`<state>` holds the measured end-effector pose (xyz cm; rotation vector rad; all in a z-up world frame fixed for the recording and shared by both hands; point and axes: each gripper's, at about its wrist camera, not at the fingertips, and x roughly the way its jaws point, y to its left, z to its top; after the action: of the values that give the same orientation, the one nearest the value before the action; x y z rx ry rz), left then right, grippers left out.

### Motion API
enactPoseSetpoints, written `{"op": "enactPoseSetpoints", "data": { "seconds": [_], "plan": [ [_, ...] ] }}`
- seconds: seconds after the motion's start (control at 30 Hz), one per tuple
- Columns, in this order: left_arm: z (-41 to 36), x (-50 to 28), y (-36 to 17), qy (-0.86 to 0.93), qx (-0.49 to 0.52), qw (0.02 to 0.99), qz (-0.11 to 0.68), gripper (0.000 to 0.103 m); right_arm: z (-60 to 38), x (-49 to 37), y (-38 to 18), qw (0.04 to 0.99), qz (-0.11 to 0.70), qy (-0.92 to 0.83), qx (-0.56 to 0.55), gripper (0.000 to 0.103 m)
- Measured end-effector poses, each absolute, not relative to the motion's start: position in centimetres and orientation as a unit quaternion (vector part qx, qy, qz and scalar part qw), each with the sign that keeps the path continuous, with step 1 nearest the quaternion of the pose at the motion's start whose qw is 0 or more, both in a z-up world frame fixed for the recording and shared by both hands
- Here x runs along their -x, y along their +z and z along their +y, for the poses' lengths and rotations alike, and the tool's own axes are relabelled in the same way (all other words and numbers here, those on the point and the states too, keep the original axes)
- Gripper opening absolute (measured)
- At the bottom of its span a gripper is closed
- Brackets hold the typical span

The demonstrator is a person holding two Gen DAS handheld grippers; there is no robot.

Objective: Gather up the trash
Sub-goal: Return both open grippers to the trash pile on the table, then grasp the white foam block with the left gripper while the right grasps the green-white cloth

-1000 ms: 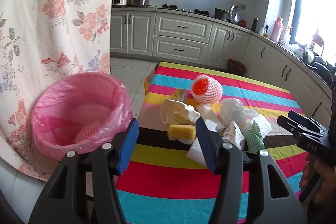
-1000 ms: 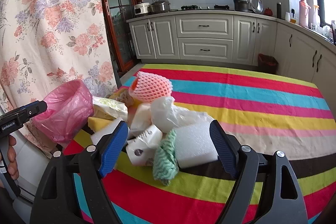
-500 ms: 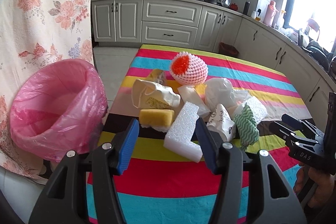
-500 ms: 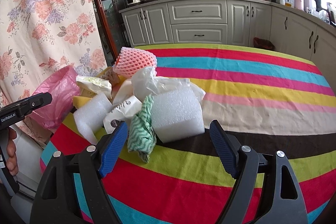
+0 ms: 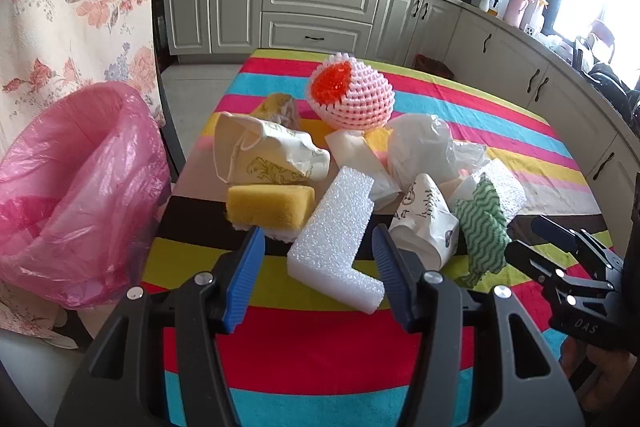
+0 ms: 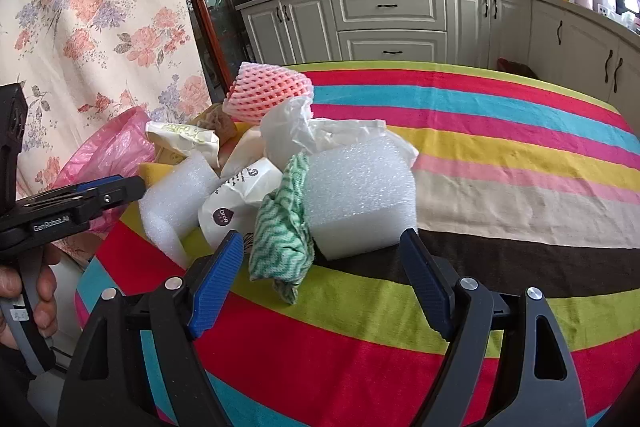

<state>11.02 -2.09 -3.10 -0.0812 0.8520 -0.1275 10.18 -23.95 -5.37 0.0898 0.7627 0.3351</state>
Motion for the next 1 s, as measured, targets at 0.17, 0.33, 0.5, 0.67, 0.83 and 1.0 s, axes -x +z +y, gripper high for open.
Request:
{"op": "enactPoseSetpoints", "data": {
  "seconds": [0.17, 0.33, 0.5, 0.67, 0.83, 1.0],
  "plan": [
    [-2.5, -11.8, -3.9, -0.066, 0.046, 0.902, 0.425, 0.054, -22.8, -10.4, -5.8, 0.910, 0.376, 0.174, -0.037, 0.076],
    [-2.5, -12.6, -4.7, -0.065, 0.049, 0.894, 0.441, 0.054, -22.1, -10.7, -6.2, 0.905, 0.385, 0.177, -0.035, 0.074],
    [-2.6, -12.9, -5.6, -0.070, 0.045, 0.886, 0.456, 0.042, -21.7, -11.0, -6.8, 0.900, 0.396, 0.179, -0.033, 0.067],
    [-2.6, -12.4, -5.2, -0.078, 0.047, 0.886, 0.454, 0.041, -21.2, -11.4, -7.2, 0.895, 0.405, 0.183, -0.037, 0.047],
    [-2.7, -11.5, -4.2, -0.084, 0.046, 0.890, 0.445, 0.041, -21.0, -11.2, -7.2, 0.893, 0.409, 0.184, -0.038, 0.035],
    [-2.4, -10.8, -3.0, -0.087, 0.051, 0.896, 0.433, 0.041, -21.0, -10.3, -5.9, 0.898, 0.395, 0.188, -0.035, 0.033]
  ]
}}
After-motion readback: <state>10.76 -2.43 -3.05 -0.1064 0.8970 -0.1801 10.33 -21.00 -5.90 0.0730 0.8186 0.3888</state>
